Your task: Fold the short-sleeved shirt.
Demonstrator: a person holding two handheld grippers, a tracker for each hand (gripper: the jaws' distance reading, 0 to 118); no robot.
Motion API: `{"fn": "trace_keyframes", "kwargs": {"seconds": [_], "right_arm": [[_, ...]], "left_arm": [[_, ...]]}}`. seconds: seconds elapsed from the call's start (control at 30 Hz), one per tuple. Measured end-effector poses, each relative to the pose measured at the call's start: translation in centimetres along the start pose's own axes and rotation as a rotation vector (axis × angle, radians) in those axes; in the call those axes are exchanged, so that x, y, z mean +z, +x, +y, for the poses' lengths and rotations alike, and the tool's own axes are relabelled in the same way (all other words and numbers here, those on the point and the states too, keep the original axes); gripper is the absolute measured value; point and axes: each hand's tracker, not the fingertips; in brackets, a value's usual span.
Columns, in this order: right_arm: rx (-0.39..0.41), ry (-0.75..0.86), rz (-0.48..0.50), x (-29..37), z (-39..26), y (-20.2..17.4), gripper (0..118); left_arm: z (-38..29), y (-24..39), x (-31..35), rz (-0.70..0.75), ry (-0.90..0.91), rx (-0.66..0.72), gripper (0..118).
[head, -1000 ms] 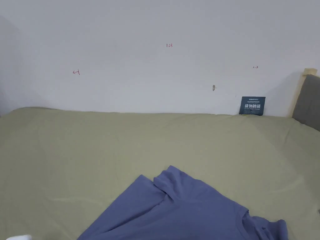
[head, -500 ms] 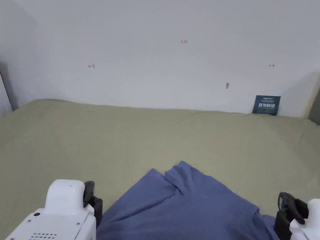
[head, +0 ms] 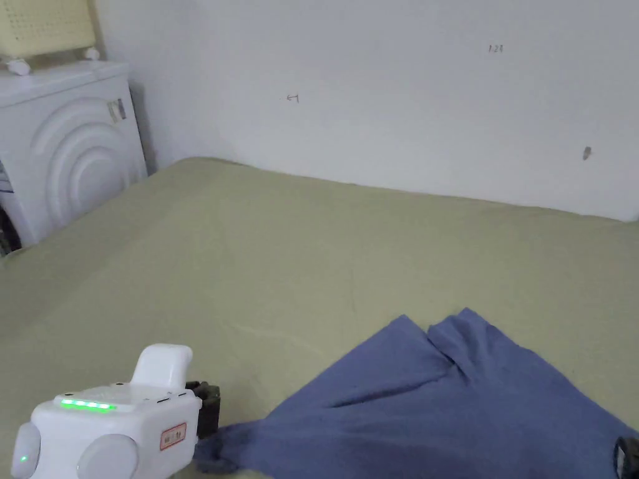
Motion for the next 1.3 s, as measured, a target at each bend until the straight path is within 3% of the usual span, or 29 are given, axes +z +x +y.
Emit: {"fn": "trace_keyframes", "kwargs": {"seconds": [0.13,0.17,0.23,0.27,0.3,0.47,0.5,0.57,0.6,0.63,0.67,0.7,0.73,0.8,0.9,1.13,1.2,1.23,1.27,1.3], "right_arm": [[0.002,-0.073,0.039,-1.2,-1.7,-1.0,1],[0.018,-0.089,0.038,-1.5,-2.2,-1.3,1],[0.053,-0.115,0.046,-2.0,-2.9,-1.7,1],[0.054,-0.126,0.048,-2.3,-3.1,-1.8,1],[0.047,-0.138,0.052,-2.6,-3.5,-1.9,2],[0.046,-0.190,0.061,-3.6,-4.4,-2.1,2],[0.050,-0.196,0.062,-3.8,-4.6,-2.0,2],[0.060,-0.211,0.060,-4.1,-4.9,-1.9,2],[0.062,-0.224,0.060,-4.4,-5.1,-1.7,2],[0.059,-0.235,0.056,-4.8,-5.3,-1.4,2],[0.057,-0.247,0.052,-5.2,-5.6,-1.1,2],[0.065,-0.281,0.042,-5.9,-5.9,-0.8,2],[0.071,-0.318,0.023,-6.8,-6.2,-0.3,2],[0.018,-0.357,0.028,-9.0,-6.6,1.1,2],[-0.001,-0.407,0.048,-13.6,-6.3,3.4,2],[-0.020,-0.536,0.127,-29.2,-3.6,9.2,2],[0.007,-0.608,0.093,-33.6,-3.0,10.5,3],[-0.002,-0.603,0.116,-35.2,-2.7,11.1,12],[-0.014,-0.646,0.162,-36.8,-2.4,11.7,42],[-0.043,-0.692,0.187,-38.4,-2.1,12.1,89]], "left_arm": [[-0.9,-3.0,-3.1,0.035,-0.044,0.064,1],[-0.9,-3.6,-3.9,0.031,-0.081,0.081,14],[-1.0,-4.1,-5.4,0.001,-0.162,0.110,95],[-1.2,-4.1,-6.2,-0.024,-0.180,0.104,118],[-1.3,-3.8,-6.7,-0.013,-0.160,0.094,118],[-1.8,-1.9,-10.8,0.064,-0.251,-0.035,113],[-1.7,-1.9,-11.4,0.059,-0.256,-0.035,100],[-1.8,-1.1,-11.9,0.075,-0.267,-0.049,59],[-1.8,-0.9,-11.9,0.069,-0.276,-0.057,48],[-1.7,-0.6,-11.5,0.073,-0.265,-0.064,28],[-1.5,-0.5,-11.3,0.060,-0.273,-0.072,0],[-1.5,-0.3,-11.1,-0.004,-0.271,-0.056,0],[-1.6,-0.1,-11.0,0.066,-0.247,-0.069,0],[-1.9,-0.1,-10.9,0.034,-0.270,-0.076,0],[-2.0,-0.5,-10.9,0.030,-0.264,-0.054,0],[-2.3,0.2,-10.6,0.022,-0.260,-0.065,0],[-2.1,0.2,-10.6,0.013,-0.263,-0.053,0],[-2.1,0.2,-10.6,0.009,-0.269,-0.046,0],[-2.0,0.2,-10.6,0.007,-0.272,-0.039,0],[-1.7,0.0,-10.7,0.006,-0.274,-0.036,0]]}}
